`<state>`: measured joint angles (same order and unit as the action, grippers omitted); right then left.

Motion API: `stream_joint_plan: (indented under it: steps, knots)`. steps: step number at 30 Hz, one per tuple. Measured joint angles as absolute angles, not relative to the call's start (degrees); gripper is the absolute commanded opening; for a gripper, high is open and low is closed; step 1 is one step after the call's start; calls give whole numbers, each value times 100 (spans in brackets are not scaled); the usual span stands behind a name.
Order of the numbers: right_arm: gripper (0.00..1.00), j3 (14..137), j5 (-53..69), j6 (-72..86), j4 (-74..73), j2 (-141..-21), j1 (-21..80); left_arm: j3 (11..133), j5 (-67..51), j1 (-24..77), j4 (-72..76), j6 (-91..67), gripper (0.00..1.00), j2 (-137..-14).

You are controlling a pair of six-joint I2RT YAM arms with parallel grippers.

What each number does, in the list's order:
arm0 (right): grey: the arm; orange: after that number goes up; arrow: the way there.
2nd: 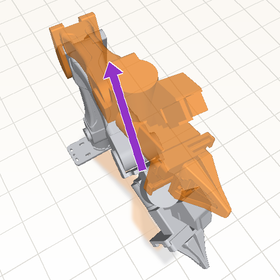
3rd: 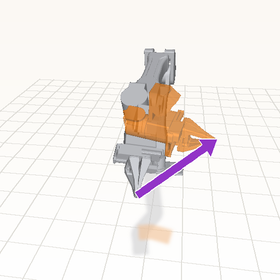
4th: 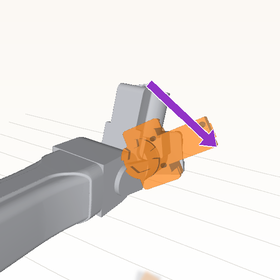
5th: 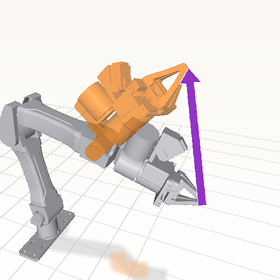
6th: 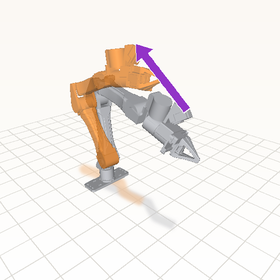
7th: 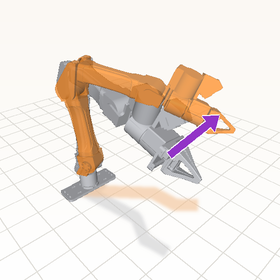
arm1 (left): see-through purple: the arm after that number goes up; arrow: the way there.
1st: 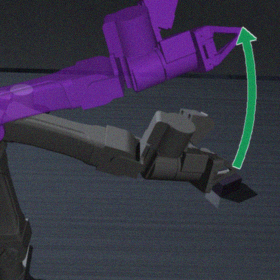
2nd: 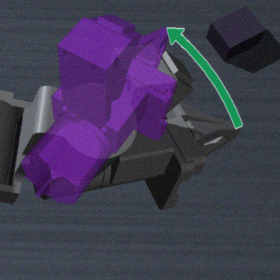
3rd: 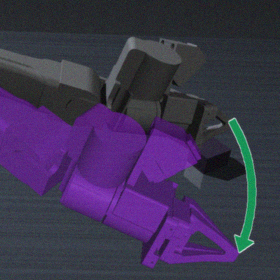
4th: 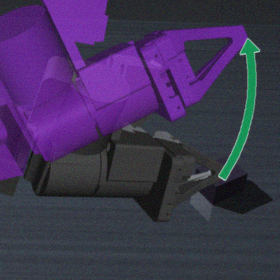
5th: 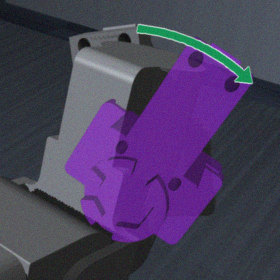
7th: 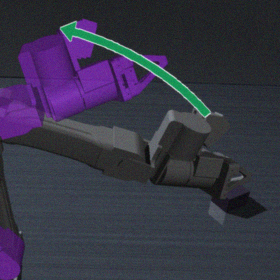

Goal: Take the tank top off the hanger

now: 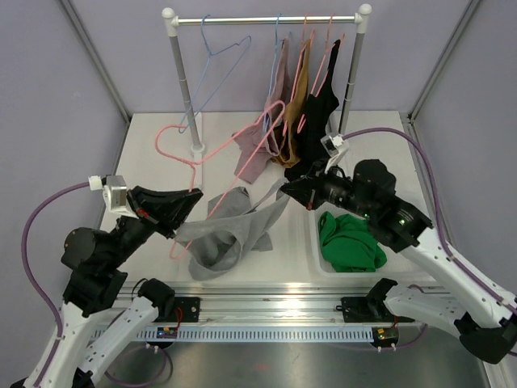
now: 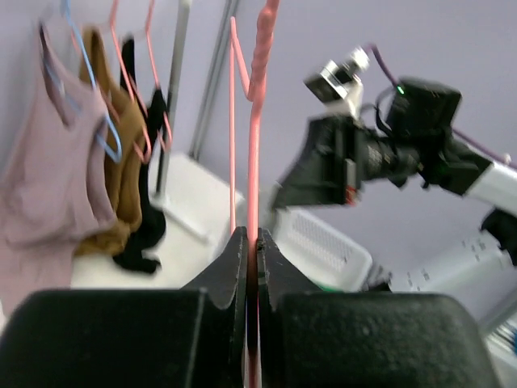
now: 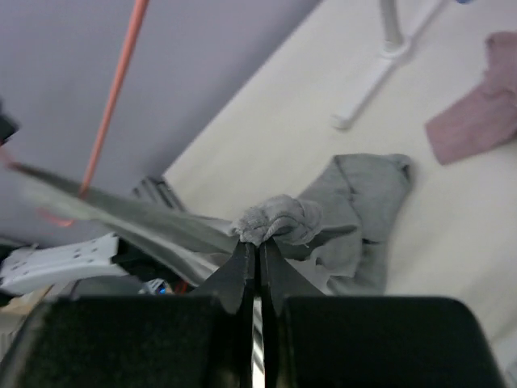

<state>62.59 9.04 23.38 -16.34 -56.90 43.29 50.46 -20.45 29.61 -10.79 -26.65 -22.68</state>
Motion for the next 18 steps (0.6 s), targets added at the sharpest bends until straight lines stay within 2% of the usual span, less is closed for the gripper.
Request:
stream_joint_plan:
  steps: [7, 12, 18]
  knots:
    - [0, 6812, 2934, 2390, -1800, -5262, 4311, 5159, -1522, 2961, 1035, -2276, 0, -3133]
    - [0, 6910, 3603, 2333, -2171, -5135, 4311, 5470, -637, 2961, 1616, -2097, 0, -3736]
    - [0, 7002, 3975, 2067, -2563, -5009, 4311, 5131, 97, 2956, 2220, -2040, 0, -3671]
